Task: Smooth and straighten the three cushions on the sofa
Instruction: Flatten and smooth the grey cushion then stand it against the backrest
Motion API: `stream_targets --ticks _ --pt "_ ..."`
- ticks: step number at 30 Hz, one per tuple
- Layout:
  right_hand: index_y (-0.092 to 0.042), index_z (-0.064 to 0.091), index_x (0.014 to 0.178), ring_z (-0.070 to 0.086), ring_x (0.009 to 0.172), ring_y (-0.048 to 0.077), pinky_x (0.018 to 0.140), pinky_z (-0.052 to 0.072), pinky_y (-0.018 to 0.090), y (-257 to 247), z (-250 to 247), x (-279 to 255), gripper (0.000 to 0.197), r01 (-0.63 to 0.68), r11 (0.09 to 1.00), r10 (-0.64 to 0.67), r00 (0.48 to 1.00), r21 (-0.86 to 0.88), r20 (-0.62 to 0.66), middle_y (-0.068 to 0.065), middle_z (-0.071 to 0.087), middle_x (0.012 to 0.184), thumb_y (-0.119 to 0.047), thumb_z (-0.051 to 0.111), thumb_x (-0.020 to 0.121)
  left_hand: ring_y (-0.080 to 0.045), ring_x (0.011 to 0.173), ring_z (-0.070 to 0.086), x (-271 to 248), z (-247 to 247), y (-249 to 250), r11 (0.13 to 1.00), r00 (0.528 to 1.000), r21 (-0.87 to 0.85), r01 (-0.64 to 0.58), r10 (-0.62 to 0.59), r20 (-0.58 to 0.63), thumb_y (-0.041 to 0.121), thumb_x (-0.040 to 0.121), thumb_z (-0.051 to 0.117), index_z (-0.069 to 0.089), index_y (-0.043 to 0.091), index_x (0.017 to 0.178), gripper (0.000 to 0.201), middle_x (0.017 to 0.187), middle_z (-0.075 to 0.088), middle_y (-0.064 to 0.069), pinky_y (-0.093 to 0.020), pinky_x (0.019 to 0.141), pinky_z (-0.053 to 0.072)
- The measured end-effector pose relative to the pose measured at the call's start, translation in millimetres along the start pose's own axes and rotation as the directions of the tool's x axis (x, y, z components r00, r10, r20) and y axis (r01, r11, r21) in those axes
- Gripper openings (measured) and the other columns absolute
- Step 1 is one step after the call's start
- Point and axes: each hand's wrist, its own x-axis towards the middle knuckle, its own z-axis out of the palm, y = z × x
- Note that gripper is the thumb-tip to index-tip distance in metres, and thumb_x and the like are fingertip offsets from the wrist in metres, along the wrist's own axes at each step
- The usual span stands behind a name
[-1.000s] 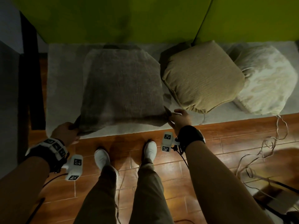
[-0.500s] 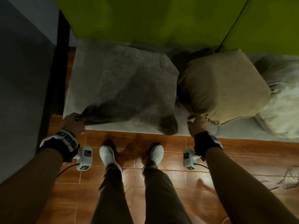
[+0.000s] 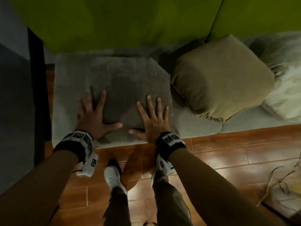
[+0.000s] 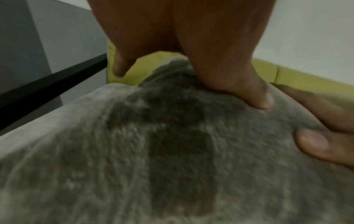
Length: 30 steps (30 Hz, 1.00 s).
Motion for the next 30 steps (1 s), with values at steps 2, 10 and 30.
stream_targets --ticks 2,10,30 --pt "-0.047 -0.021 0.155 -0.032 0.150 0.038 0.115 -0.008 0.074 12.3 25.1 0.8 0.111 -0.033 0.999 0.033 0.999 -0.004 0.042 -0.004 -0.034 0.165 -0.095 0.038 0.075 -0.047 0.147 -0.014 13.6 23.5 -8.8 0.999 0.997 0.032 -0.013 0.010 0.070 0.094 0.042 0.053 -0.032 0.059 0.138 0.132 0.156 -0.041 0.002 -0.073 0.110 0.017" --pt "-0.050 -0.025 0.153 -0.036 0.148 0.031 0.113 -0.016 0.072 10.2 68.4 17.3 0.105 -0.122 0.992 0.122 0.992 -0.007 0.019 -0.012 -0.040 0.158 -0.095 0.033 0.077 -0.046 0.149 -0.007 61.0 70.6 -48.7 0.992 0.994 0.074 -0.102 0.100 0.036 0.092 0.046 0.043 -0.023 0.051 0.147 0.128 0.161 -0.029 -0.009 -0.067 0.115 0.015" --pt "-0.011 0.071 0.118 0.072 0.103 0.033 0.074 0.058 0.032 39.8 53.8 -93.8 0.034 -0.295 -0.206 0.733 0.585 0.933 0.347 0.013 0.075 0.109 -0.013 0.079 0.085 -0.045 0.149 0.000 1.6 15.3 -33.2 0.839 0.812 0.196 -0.507 0.541 -0.217 0.053 0.072 0.077 0.004 0.030 0.158 0.115 0.165 -0.007 -0.016 -0.068 0.114 0.018"
